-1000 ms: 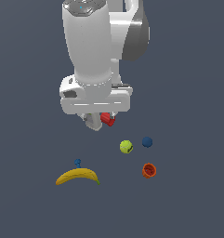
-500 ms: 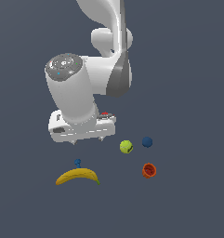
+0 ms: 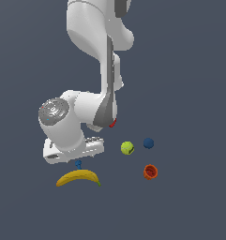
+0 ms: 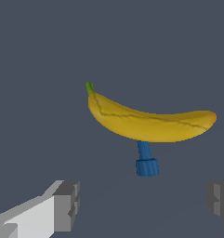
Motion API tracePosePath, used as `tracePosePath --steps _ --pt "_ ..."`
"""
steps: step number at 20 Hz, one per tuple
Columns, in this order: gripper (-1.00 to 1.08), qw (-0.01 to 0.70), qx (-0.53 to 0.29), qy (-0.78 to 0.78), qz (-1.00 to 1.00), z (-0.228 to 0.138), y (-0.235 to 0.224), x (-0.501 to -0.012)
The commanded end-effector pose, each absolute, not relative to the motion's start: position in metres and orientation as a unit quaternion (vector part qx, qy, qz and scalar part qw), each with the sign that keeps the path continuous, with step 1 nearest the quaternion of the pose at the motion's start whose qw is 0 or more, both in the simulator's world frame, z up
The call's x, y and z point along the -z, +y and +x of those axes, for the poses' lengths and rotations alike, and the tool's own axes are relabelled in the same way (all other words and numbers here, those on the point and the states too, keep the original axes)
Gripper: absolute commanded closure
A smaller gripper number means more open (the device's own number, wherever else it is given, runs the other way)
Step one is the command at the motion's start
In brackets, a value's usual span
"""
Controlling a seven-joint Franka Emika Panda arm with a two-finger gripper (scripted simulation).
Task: Pick up a designated object from a clutter of objects.
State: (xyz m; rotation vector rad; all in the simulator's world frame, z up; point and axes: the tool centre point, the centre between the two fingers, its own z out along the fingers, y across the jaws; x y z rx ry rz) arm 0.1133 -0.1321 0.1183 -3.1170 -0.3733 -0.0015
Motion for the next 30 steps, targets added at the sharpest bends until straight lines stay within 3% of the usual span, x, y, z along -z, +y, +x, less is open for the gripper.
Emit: tracePosePath --steps 1,30 --pt "-0.92 0.001 0.001 -0.128 -0.992 0.117 -0.141 -0.101" --pt "-0.92 0.000 0.000 -0.144 -0.990 0.121 -0.158 -0.012"
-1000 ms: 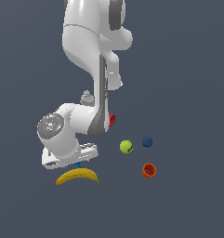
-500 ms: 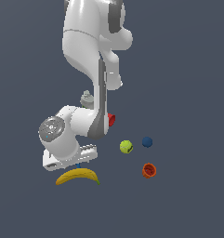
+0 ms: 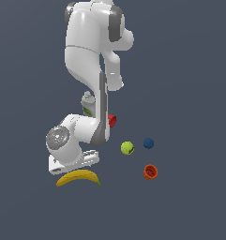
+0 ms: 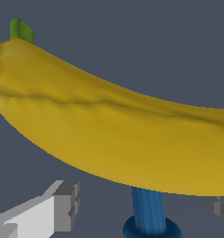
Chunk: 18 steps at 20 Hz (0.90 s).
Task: Pick up a designated object from a clutter of objects.
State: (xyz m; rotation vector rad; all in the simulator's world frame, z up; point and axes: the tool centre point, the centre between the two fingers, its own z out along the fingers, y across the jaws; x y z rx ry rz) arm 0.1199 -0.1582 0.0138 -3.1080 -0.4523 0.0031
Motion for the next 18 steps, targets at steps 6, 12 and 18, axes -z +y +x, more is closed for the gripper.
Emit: tracePosePath --steps 6,12,18 --pt "1.08 0.000 0.000 -0.144 -0.990 0.1214 -0.1586 -0.0120" --pt "1.08 0.000 0.000 -0.144 -0.990 0.1214 -0.1586 -0.0120" --pt "1.08 0.000 0.000 -0.144 -0.990 0.1191 -0.1566 -0.0161"
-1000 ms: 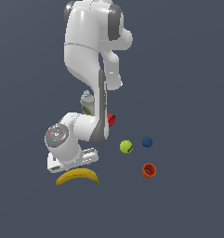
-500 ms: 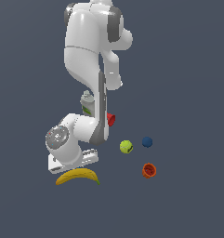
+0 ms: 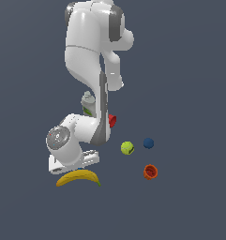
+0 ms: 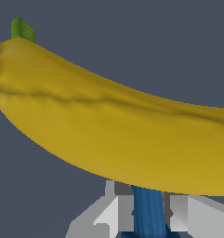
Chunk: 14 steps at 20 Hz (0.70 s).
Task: Pick up a designated object from a clutter of objects.
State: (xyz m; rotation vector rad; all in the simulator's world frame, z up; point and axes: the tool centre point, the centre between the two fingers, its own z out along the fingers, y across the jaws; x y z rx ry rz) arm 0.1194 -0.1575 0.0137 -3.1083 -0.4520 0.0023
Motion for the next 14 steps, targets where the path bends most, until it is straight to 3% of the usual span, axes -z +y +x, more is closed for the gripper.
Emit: tracePosePath --steps 1,14 --pt "1.08 0.000 0.000 -0.144 -0.990 0.118 -0.156 -0.018" --pt "1.08 0.000 0.000 -0.144 -0.990 0.088 -0.126 -0.075"
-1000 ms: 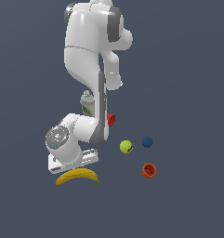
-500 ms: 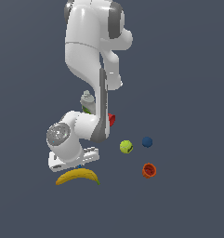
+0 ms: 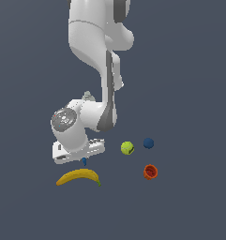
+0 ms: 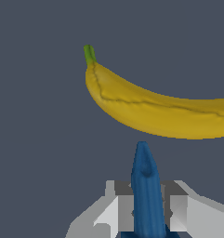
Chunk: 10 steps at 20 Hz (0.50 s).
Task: Pick up a designated object from a clutter of objects.
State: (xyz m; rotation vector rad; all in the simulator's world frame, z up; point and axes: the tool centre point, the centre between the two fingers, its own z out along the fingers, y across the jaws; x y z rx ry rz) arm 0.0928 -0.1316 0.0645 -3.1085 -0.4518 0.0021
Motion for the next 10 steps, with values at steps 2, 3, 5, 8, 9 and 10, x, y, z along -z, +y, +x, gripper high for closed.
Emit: tracePosePath --steps 2,3,5,8,9,10 --pt "1.08 0.000 0.000 -0.144 -0.990 0.080 -0.119 -0.089" --pt "1.08 0.000 0.000 -0.144 -0.990 0.076 -0.115 -0.097" --pt "1.08 0.000 0.000 -0.144 -0.990 0.068 -0.107 -0.112" --pt "1.08 0.000 0.000 -0.144 -0.990 0.056 -0.095 -0.135" --pt "1.08 0.000 0.000 -0.144 -0.990 0.052 -0.091 -0.143" --pt "1.08 0.000 0.000 -0.144 -0.990 0.048 -0.088 -0.151"
